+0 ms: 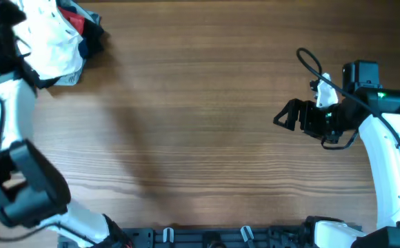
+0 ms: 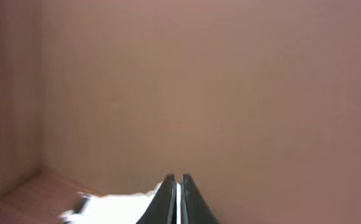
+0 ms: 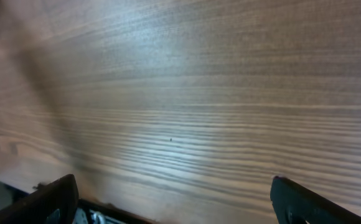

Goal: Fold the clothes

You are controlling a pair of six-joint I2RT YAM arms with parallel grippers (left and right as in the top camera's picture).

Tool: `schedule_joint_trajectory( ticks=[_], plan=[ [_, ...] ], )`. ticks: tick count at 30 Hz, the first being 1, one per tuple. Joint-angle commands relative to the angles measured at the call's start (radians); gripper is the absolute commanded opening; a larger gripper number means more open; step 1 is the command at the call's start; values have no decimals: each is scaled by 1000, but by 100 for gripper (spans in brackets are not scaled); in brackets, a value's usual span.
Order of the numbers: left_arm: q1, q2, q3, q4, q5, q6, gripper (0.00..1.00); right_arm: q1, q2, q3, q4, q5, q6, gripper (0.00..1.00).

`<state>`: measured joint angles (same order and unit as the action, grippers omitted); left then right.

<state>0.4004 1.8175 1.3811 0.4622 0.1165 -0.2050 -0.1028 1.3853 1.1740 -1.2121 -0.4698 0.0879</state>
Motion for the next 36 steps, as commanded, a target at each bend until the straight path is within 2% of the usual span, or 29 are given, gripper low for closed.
schedule_joint_trajectory(
  ticks=[1, 2, 6, 10, 12, 13, 15, 16, 19, 22, 26, 29, 32, 36],
  plan=[
    [-72, 177, 28, 114, -112, -13, 4, -1, -7, 15, -11, 4, -17, 100],
    [-84, 237, 68, 117, -129, -13, 4, -1, -7, 14, -18, 7, -20, 100],
    [-114, 455, 276, -34, -146, -12, 5, -1, -8, 11, -60, 7, -9, 100],
    [-109, 430, 314, -53, -167, -13, 13, -1, -14, 11, -69, 45, 29, 100],
    [-108, 366, 314, -76, -167, -13, 25, -1, -30, 11, -55, 61, 47, 100],
    [-111, 332, 314, -84, -166, -13, 32, -1, -40, 11, -47, 65, 47, 100],
    [-129, 209, 314, -113, -166, -13, 95, -1, -99, 11, -26, 71, 76, 100],
    [-138, 148, 314, -145, -166, -13, 100, -1, -140, 11, -19, 71, 77, 100],
    [-174, -42, 314, -277, -138, -17, 100, -1, -284, 11, -16, 104, 97, 100],
    [-219, -243, 314, -513, -55, -17, 100, -1, -430, 11, -36, 104, 95, 100],
    [-268, -585, 314, -1028, 133, -16, 100, -1, -693, 11, -85, 88, 71, 100],
    [-274, -748, 313, -1288, 249, -16, 100, -1, -839, 11, -161, 53, 69, 100],
    [-274, -921, 279, -1557, 286, 4, 100, -1, -1000, 11, -206, 50, 72, 100],
    [-274, -1169, 147, -1681, 287, 18, 100, -1, -1095, 11, -221, 51, 130, 100]
  ],
)
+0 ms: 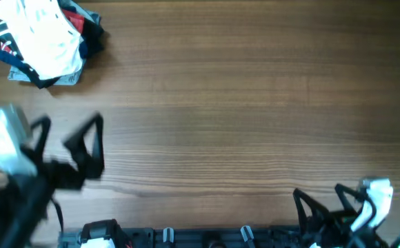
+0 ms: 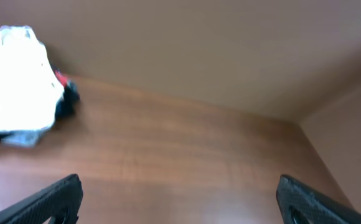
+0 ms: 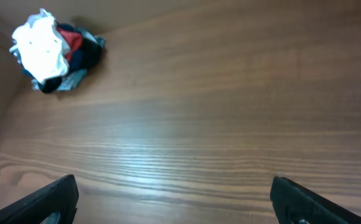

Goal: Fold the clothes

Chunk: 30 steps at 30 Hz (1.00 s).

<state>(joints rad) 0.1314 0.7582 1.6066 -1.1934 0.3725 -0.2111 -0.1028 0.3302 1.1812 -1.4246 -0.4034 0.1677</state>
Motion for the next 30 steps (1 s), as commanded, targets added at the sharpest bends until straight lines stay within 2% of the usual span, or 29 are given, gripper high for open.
schedule_joint_trajectory(
  ticks=[1, 6, 25, 27, 30],
  plan=[
    [-5, -160, -102, -38, 31, 24, 100, -1, -40, 3, -15, -15, 72, 100],
    [-5, -304, -134, -109, 31, 24, 100, -2, -40, 2, -34, -11, 98, 100],
    [-5, -307, -134, -109, 31, 23, 100, 2, -40, 2, -35, -12, 98, 100],
    [-5, -307, -134, -109, 31, 23, 100, 8, -40, 2, -35, 84, 94, 100],
    [-5, -307, -134, -109, 31, 24, 100, 22, -48, -24, 87, 142, 79, 100]
  ],
)
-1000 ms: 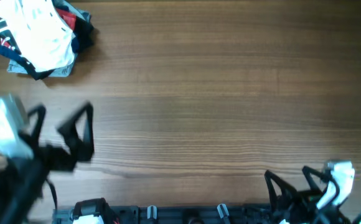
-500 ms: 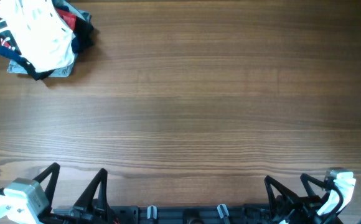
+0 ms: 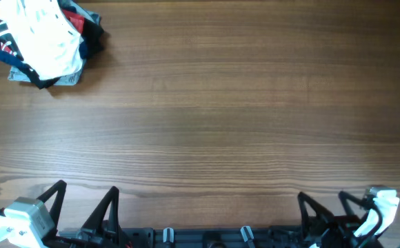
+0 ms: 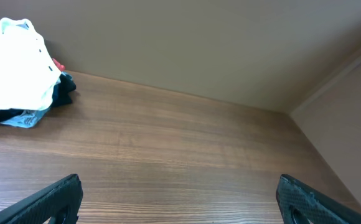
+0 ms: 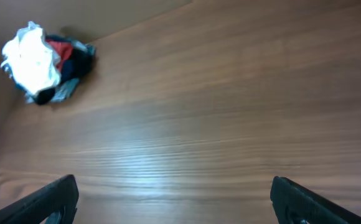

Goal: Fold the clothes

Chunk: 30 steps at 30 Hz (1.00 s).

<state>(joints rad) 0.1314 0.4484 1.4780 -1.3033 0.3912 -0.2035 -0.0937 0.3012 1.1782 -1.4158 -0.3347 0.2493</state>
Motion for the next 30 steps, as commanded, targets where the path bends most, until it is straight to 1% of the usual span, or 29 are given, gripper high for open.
schedule_joint_trajectory(
  ticks=[1, 3, 4, 6, 7, 8, 12, 17, 18, 19, 21, 22, 23, 24, 27, 30],
  plan=[
    [-5, 2, -6, 0, 12, 16, 100, 24, -31, -69, 201, 73, -71, 100],
    [-5, 2, -6, 0, 12, 16, 100, 42, -58, -163, 360, 66, -172, 100],
    [-5, 2, -6, 0, 12, 16, 100, 60, -96, -274, 489, 66, -256, 100],
    [-5, 2, -6, 0, 12, 16, 100, 73, -137, -377, 599, 66, -286, 100],
    [-5, 2, -6, 0, 12, 16, 100, 80, -177, -478, 709, 66, -301, 100],
    [-5, 2, -6, 0, 12, 16, 100, 83, -213, -576, 821, 66, -299, 100],
    [-5, 2, -6, 0, 12, 16, 100, 83, -298, -861, 1173, 66, -262, 100],
    [-5, 2, -6, 0, 12, 16, 100, 83, -298, -1064, 1432, 67, -238, 100],
    [-5, 2, -6, 0, 12, 16, 100, 83, -298, -1098, 1468, 79, -227, 100],
    [-5, 2, -6, 0, 12, 16, 100, 83, -298, -1125, 1489, 114, -185, 100],
    [-5, 2, -6, 0, 12, 16, 100, 83, -298, -1154, 1494, 200, -96, 100],
    [-5, 2, -6, 0, 12, 16, 100, 83, -298, -1175, 1510, 272, -27, 100],
    [-5, 2, -6, 0, 12, 16, 100, 83, -298, -1173, 1501, 298, -14, 100],
    [-5, 2, -6, 0, 12, 16, 100, 83, -298, -1173, 1502, 316, -25, 100],
    [-5, 2, -6, 0, 12, 16, 100, 83, -298, -1173, 1464, 296, -124, 100],
    [-5, 2, -6, 0, 12, 16, 100, 83, -298, -1173, 1418, 278, -134, 100]
  ],
)
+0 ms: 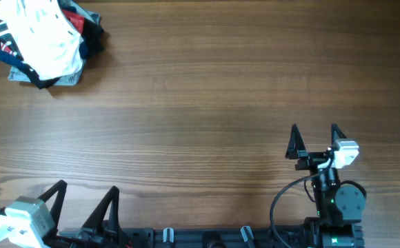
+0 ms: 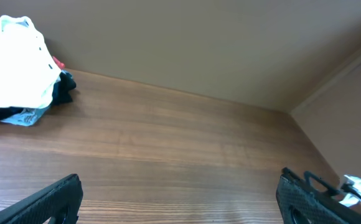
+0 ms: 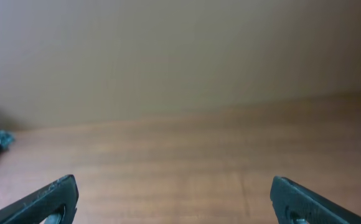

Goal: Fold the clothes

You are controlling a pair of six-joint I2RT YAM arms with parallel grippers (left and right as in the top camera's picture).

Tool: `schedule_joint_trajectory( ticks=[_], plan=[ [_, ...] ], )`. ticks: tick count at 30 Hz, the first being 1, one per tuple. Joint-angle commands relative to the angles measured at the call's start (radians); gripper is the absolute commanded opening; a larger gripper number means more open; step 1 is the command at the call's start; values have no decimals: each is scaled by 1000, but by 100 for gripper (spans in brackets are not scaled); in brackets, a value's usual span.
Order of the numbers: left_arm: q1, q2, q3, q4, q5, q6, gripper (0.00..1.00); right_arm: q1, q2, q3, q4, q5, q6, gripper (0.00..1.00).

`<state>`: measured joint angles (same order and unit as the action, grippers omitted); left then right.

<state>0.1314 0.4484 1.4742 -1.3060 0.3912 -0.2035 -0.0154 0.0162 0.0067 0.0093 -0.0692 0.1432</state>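
Note:
A heap of clothes (image 1: 45, 38), white on top with red and dark pieces beneath, lies in the table's far left corner; the left wrist view shows the clothes heap (image 2: 18, 74) at its left edge. My left gripper (image 1: 81, 204) rests open at the near left edge, nothing between its fingers. My right gripper (image 1: 312, 138) stands open over the near right of the table, also empty. The right wrist view shows only a dark scrap of the heap at far left.
A brown wooden table (image 1: 207, 103) fills the overhead view. Plain brown walls rise behind it (image 2: 199, 43) and on the right. The arms' base rail (image 1: 207, 238) runs along the near edge.
My right gripper has moved from the near right edge up onto the table, farther from the rail, still open. The left gripper and the clothes heap have not moved.
First my left gripper was shut at the clothes heap in the far left corner, my right gripper open at mid right. Then both were open near the front edge, the heap left in the corner. Now the right one stands farther in.

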Motion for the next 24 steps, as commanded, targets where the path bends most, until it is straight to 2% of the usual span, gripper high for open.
schedule_joint_trajectory(
  ticks=[1, 18, 21, 23, 24],
  plan=[
    [-5, 2, -2, 3, 12, 16, 100, 5, -13, -2, -7, 14, -28, 100],
    [-5, 2, -2, 2, 12, 16, 100, 5, -9, -2, -7, 14, -28, 100],
    [-33, 1, -42, 17, -19, -165, 99, 5, -9, -2, -7, 14, -28, 100],
    [-42, -15, -113, 82, -50, -175, 100, 5, -9, -2, -7, 14, -28, 100],
    [-51, -61, -240, 193, -67, -175, 99, 5, -9, -2, -7, 14, -28, 100]
  ],
)
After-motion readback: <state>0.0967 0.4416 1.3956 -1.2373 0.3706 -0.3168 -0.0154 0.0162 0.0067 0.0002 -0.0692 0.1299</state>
